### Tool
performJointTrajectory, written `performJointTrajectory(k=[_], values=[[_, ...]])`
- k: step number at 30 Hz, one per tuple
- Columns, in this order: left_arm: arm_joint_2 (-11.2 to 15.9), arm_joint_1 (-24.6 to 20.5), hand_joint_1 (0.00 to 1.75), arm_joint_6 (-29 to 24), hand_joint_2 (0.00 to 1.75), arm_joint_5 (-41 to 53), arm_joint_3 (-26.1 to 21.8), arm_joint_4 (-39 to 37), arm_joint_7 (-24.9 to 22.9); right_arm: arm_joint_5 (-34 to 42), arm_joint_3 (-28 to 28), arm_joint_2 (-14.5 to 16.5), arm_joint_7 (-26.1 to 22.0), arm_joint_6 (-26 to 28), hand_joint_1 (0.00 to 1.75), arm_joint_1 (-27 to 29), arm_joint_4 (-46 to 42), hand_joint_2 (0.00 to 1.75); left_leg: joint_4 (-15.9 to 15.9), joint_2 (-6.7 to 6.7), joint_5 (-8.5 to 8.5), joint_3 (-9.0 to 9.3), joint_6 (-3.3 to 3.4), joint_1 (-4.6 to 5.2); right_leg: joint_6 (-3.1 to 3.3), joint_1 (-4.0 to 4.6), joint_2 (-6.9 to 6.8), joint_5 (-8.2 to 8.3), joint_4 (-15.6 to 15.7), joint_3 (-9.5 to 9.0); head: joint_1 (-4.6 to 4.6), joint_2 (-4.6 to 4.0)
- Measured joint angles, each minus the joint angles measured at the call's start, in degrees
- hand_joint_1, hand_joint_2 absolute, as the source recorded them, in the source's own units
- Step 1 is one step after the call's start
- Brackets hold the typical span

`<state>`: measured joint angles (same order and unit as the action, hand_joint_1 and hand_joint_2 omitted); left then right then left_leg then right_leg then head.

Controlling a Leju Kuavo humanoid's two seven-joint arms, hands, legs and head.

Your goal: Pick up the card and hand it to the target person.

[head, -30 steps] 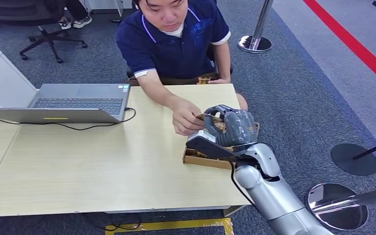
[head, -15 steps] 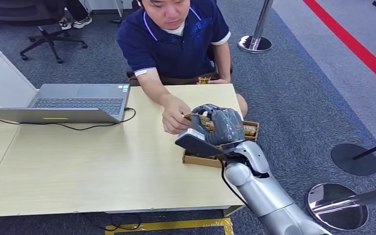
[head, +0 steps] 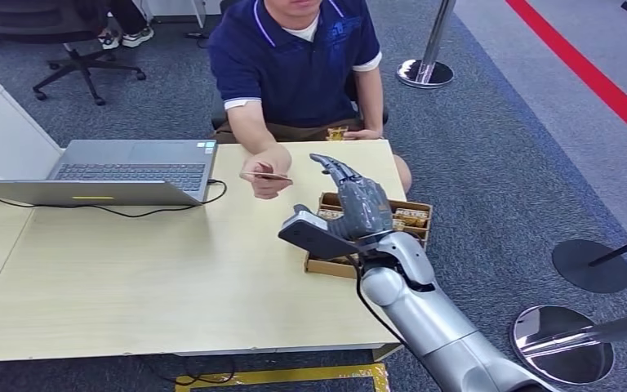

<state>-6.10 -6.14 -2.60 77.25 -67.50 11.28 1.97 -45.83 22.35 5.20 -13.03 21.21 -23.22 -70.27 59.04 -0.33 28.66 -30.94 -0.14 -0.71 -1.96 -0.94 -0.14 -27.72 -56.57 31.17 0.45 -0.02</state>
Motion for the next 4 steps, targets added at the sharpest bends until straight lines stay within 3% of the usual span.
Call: performJointTrajectory(k=[4], values=[[0.0,0.0,0.00,-0.3,0.00,-0.1,-0.3,0.0,-0.3,0.5,0.0,-0.1,0.0,0.9,0.00,-0.2,0.0,1.75,0.0,0.00,0.00,0.01,0.00,0.00,0.00,0.00,0.00,0.00,0.0,0.00,-0.01,0.01]])
